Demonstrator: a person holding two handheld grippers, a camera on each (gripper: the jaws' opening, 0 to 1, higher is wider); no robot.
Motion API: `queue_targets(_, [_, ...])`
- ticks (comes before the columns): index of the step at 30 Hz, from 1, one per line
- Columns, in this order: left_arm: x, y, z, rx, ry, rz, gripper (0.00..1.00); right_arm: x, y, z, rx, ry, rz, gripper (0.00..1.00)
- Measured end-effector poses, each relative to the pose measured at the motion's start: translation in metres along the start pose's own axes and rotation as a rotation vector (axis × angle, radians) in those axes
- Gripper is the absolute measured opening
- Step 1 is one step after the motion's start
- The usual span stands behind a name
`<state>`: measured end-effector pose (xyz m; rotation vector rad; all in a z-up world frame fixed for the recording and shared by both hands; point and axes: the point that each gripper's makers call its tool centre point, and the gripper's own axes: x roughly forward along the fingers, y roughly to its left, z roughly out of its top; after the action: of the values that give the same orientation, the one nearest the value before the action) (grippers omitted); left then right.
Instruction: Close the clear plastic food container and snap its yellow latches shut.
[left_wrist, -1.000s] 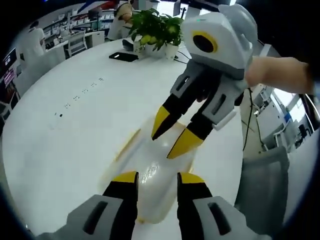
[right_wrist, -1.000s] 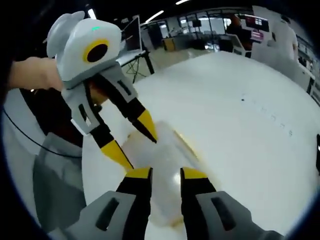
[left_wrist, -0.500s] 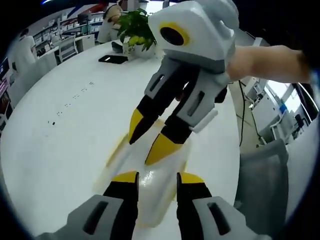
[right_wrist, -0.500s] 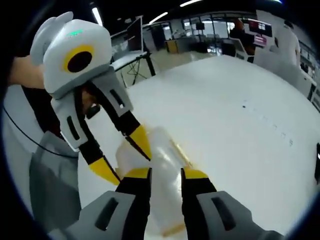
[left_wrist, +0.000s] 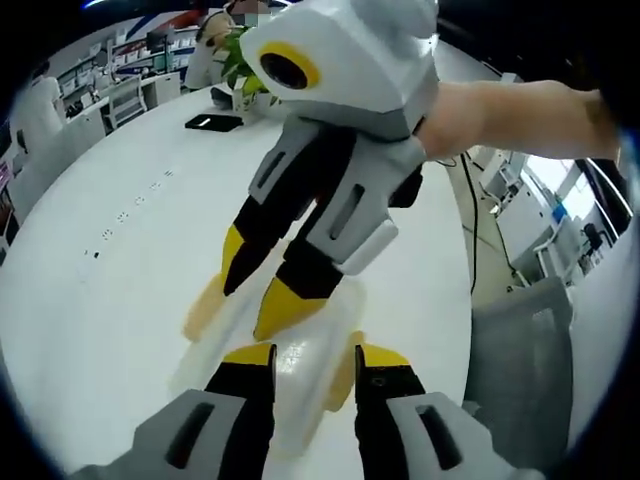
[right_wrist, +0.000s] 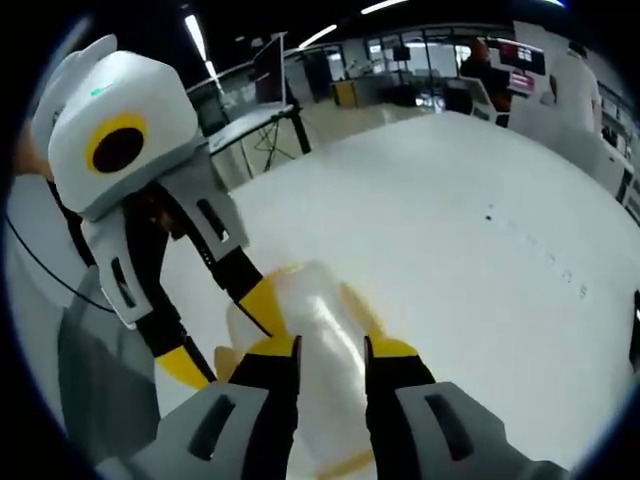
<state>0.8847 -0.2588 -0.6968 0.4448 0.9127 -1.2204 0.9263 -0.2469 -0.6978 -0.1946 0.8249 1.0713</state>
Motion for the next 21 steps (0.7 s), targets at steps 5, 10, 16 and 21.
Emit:
queue_targets(5, [0.001,-0.002,-0.001,0.015,0.004,-0.004,0.25,0.001,-0.001,0.004,0.003,-0.004,0.006,0.24])
queue_targets(10, [0.003,-0.007,-0.001,0.030,-0.001,-0.016,0.27,0.003,-0.003,0.006,-0.003,0.002,0.007,0.25])
queue_targets(16, [0.007,-0.010,-0.002,0.084,0.010,-0.006,0.32,0.005,-0.005,0.007,-0.002,0.008,0.017,0.27])
queue_targets(21, [0.009,-0.010,-0.004,0.130,0.022,0.008,0.34,0.008,-0.006,0.004,-0.006,0.022,0.020,0.28])
